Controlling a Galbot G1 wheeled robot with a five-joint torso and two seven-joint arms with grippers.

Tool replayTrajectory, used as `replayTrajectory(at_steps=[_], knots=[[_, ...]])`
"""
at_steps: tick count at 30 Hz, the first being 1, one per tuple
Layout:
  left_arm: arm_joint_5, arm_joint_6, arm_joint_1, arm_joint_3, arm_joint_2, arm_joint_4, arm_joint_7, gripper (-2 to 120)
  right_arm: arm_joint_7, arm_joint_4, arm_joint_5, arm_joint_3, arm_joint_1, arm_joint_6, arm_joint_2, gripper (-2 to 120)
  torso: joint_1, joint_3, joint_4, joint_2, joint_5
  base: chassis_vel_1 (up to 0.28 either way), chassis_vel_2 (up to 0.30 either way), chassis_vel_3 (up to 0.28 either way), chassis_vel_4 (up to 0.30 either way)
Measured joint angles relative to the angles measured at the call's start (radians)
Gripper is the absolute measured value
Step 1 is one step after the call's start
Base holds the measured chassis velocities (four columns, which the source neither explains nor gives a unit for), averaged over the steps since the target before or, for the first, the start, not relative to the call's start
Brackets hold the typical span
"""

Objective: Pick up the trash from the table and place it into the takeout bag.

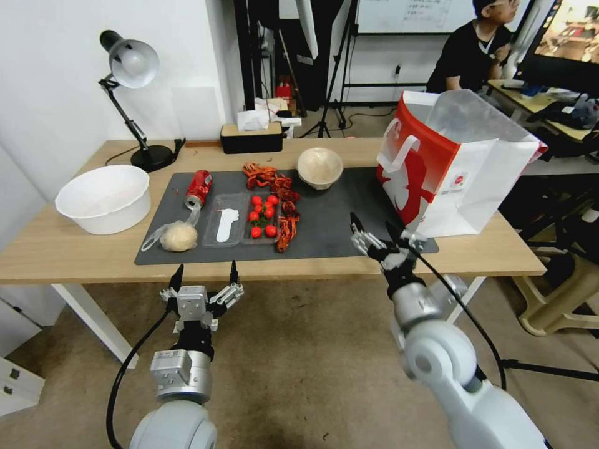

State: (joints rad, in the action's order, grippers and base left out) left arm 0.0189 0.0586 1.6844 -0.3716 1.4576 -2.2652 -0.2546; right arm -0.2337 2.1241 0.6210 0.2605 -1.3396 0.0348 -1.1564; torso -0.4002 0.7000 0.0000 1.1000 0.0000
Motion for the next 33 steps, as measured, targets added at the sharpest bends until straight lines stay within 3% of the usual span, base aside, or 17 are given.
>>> replayTrajectory(at_steps=[7,10,19,33], knots=[[0.003,0.003,-0.004,-0.007,-0.001,-0.003,0.0,100,-0.077,-0.066,0.228,-0.042,0.15,-0.058,0.0,100,0.0,0.0,0.0001,0.0,0.0,0.0,0.0,0.0,0.0],[0.004,0.005,-0.006,-0.013,-0.002,-0.003,0.0,100,-0.193,-0.152,0.371,-0.077,0.314,-0.117,-0.005,100,0.0,0.0,0.0001,0.0,0.0,0.0,0.0,0.0,0.0],[0.004,0.008,-0.006,-0.019,-0.002,-0.002,0.0,100,-0.398,-0.323,0.573,-0.152,0.577,-0.239,-0.041,100,0.0,0.0,0.0,0.0,0.0,0.0,0.0,0.0,0.0],[0.005,0.023,0.008,-0.037,-0.005,-0.028,0.0,100,-0.49,-0.456,0.609,-0.24,0.738,-0.32,-0.098,100,0.0,0.0,0.0,0.0,0.0,0.0,0.0,0.0,0.0]])
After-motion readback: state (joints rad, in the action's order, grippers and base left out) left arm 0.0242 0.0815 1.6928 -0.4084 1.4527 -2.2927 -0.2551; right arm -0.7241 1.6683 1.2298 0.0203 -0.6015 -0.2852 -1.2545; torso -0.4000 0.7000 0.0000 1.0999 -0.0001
